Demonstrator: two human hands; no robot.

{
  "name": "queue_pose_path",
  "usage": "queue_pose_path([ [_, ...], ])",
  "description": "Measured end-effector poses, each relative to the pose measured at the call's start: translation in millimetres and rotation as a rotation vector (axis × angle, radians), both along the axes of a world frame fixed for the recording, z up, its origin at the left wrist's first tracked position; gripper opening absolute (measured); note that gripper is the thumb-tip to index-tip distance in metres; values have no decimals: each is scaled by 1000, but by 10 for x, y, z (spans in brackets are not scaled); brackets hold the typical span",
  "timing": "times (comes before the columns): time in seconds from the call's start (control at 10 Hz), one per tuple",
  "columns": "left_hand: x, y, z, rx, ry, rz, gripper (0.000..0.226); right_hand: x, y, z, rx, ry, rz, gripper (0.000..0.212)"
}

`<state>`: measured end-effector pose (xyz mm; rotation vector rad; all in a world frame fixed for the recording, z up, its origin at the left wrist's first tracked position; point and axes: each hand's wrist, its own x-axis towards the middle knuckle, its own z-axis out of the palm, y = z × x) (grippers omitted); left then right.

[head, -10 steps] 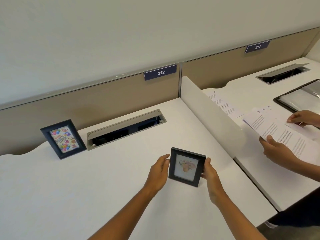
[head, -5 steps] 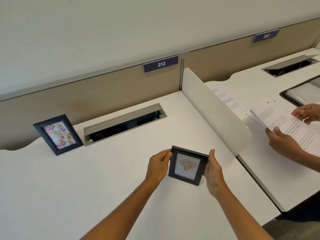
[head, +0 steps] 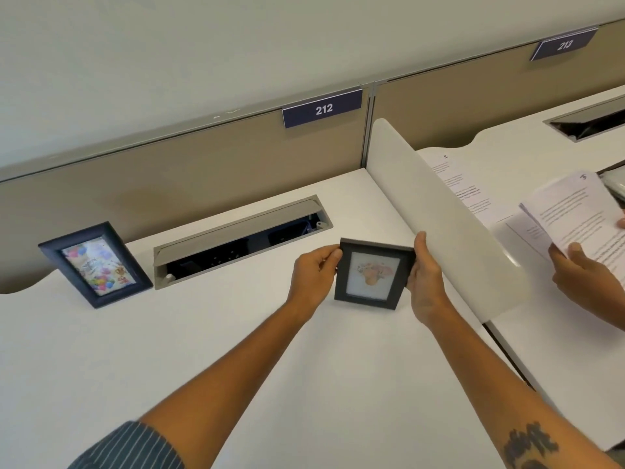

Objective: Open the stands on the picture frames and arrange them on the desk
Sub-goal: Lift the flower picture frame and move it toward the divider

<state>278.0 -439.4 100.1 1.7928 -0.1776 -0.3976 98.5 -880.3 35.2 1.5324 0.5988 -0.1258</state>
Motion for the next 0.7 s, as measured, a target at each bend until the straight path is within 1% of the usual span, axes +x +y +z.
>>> queue_pose_path([
  [0.1, 320, -169, 57, 8, -24, -5, 28, 133, -123, 50, -144, -7, 67, 33],
  [0.2, 750, -406, 94, -22, -27, 18, 27, 536, -348, -168, -744, 203, 342, 45],
  [0.3, 1068, -562, 82, -31, -22, 40, 26, 1847, 1243, 365, -2143, 320, 807, 29],
  [0.4, 1443, -717, 33, -31, -8, 59, 25, 2678, 1992, 772, -2439, 421, 963, 39],
  [0.5, 1726, -814, -62, -44, -13, 65, 26, 2882, 1747, 643, -2432, 450, 961, 35],
  [0.6, 1881, -871, -124, -41, -17, 73, 24, 3064, 1718, 550, -2435, 460, 952, 40],
  [0.7, 2021, -948, -191, -51, -8, 54, 26, 3218, 1602, 447, -2455, 464, 962, 56],
])
